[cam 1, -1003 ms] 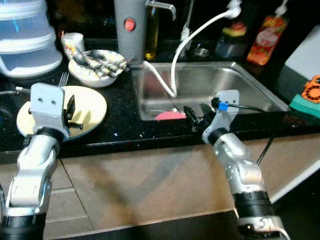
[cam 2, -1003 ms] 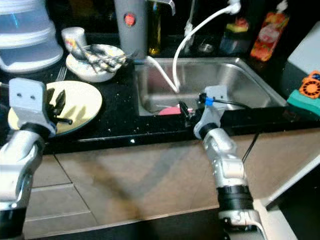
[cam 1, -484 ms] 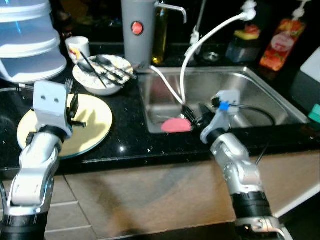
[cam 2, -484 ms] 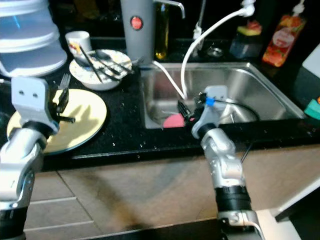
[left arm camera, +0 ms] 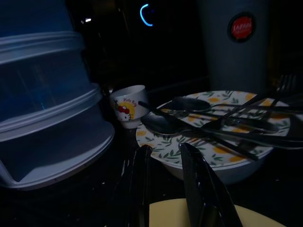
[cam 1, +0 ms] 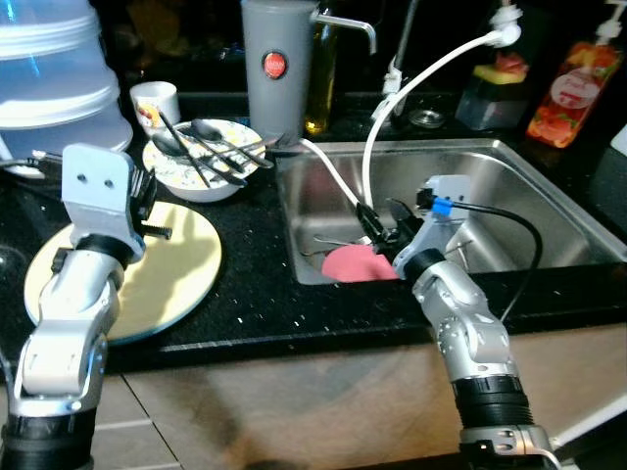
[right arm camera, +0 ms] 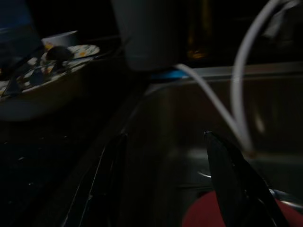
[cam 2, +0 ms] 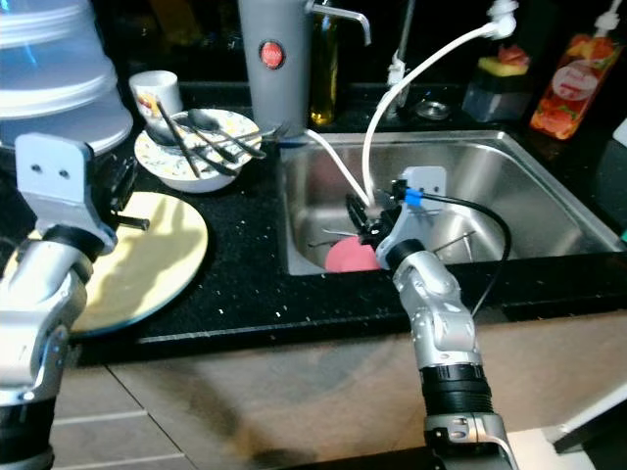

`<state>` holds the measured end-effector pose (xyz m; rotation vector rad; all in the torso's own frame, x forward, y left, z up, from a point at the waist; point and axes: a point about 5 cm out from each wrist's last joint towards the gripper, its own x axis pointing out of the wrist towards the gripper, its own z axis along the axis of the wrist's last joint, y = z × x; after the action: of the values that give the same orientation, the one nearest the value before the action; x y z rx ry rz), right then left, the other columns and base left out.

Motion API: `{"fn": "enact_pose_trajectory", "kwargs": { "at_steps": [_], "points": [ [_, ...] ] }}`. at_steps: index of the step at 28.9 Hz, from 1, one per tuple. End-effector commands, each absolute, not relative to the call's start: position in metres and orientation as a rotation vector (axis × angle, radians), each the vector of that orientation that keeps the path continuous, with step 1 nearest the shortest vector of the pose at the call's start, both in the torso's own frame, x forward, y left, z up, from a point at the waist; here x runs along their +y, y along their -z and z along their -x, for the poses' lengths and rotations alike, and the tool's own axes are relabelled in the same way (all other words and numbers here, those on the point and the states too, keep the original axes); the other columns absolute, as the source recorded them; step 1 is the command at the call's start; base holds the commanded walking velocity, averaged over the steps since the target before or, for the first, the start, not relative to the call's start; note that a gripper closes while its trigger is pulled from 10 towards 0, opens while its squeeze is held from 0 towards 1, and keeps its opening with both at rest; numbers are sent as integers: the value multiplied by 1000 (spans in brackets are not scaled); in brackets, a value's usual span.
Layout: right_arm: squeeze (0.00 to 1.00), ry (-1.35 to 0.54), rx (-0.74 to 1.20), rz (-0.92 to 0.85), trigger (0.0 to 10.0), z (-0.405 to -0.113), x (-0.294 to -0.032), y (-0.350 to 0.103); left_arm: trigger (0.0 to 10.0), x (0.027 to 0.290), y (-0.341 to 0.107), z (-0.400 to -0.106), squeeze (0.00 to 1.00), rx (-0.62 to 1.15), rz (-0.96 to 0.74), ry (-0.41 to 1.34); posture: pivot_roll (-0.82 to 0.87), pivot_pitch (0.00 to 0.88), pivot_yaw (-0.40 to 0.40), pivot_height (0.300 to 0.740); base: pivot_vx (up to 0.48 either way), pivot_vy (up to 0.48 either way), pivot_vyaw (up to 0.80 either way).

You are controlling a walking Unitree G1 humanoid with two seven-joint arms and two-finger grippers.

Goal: Kitchen organization

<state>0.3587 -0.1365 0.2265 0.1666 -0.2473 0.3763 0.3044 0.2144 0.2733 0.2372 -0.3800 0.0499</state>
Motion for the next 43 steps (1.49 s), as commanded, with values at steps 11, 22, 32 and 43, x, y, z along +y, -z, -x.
{"fn": "enact_pose_trajectory", "kwargs": {
  "at_steps": [11,22,32,43],
  "points": [
    [0,-385,-246,-166,10000,-358,-138,-225,10000,215,-275,-302,0,-375,-217,-71,33,114,-14,740,22,0,0],
    [0,-397,-256,-138,10000,-359,-135,-228,10000,209,-286,-301,0,-397,-214,-48,34,111,-18,740,0,0,552],
    [0,-386,-258,-173,10000,-359,-138,-230,10000,208,-288,-302,0,-386,-244,-46,30,112,-22,740,0,0,0],
    [0,-387,-259,-171,10000,-359,-139,-230,10000,214,-286,-304,0,-368,-175,-85,27,113,-21,740,0,-295,0]
  ]
}}
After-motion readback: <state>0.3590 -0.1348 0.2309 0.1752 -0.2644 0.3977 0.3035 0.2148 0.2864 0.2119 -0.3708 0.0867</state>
